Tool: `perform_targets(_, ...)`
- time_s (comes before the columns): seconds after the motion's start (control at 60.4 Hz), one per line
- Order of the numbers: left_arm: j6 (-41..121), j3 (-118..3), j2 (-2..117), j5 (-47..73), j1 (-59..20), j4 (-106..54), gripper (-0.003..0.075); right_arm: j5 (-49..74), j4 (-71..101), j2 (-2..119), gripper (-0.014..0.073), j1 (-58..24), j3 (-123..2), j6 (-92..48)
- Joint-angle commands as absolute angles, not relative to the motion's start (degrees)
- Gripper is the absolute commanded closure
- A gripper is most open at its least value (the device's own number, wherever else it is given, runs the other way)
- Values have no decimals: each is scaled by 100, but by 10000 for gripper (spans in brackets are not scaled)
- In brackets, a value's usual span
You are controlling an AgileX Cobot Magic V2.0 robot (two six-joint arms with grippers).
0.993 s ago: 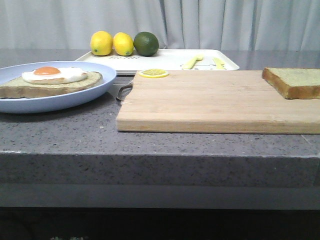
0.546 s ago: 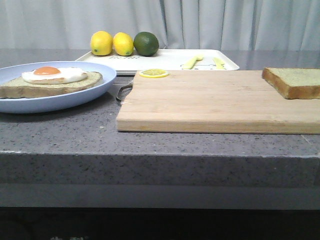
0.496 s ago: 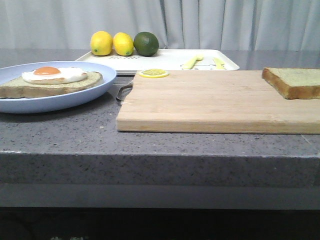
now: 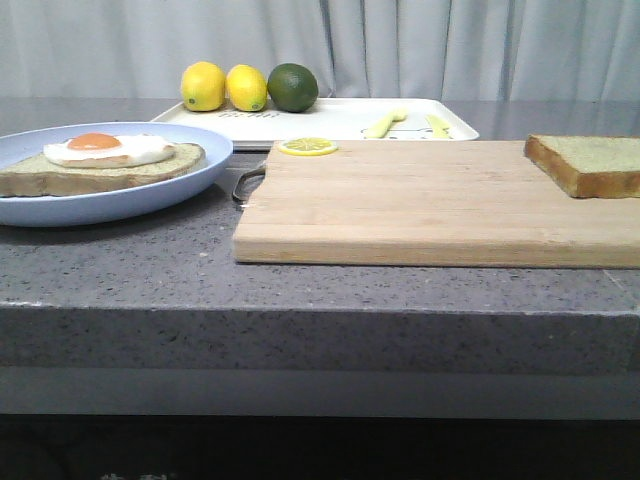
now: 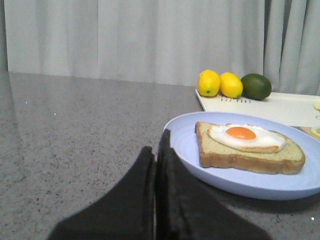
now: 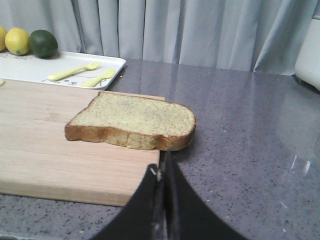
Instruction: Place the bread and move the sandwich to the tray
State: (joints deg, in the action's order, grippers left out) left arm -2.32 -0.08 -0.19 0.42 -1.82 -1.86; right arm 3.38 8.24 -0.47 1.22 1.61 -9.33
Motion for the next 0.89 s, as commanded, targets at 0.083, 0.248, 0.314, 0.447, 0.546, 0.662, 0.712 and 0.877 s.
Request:
perform_targets(0.083, -275, -730, -115, -282, -213, -175, 738, 191, 957, -180, 661, 157, -594, -962)
perform_targets(0.248, -275, -1855, 93, 676, -213, -162, 738, 926, 879, 64, 661, 157, -1539, -962)
perform_targets(0.314, -275, -2289, 295, 1078, -213, -150, 738, 1322, 759, 304, 661, 157, -1986, -962)
perform_targets(0.447, -275, -3144, 854, 1908, -213, -150, 738, 2091, 568, 913, 661, 157, -2816, -962)
perform_targets(0.546, -275, -3645, 1314, 2492, -213, -150, 738, 2603, 557, 1384, 661, 157, -3323, -962)
perform_targets(0.662, -275, -3976, 1821, 3011, -213, -150, 738, 3146, 557, 1912, 661, 157, -3729, -962)
perform_targets(0.712, -275, -4012, 2021, 3094, -213, -150, 738, 3365, 557, 2140, 661, 157, -3828, -962)
perform_targets(0.877, -275, -3999, 2433, 3227, -213, -213, 738, 3591, 557, 2677, 661, 157, -3822, -962)
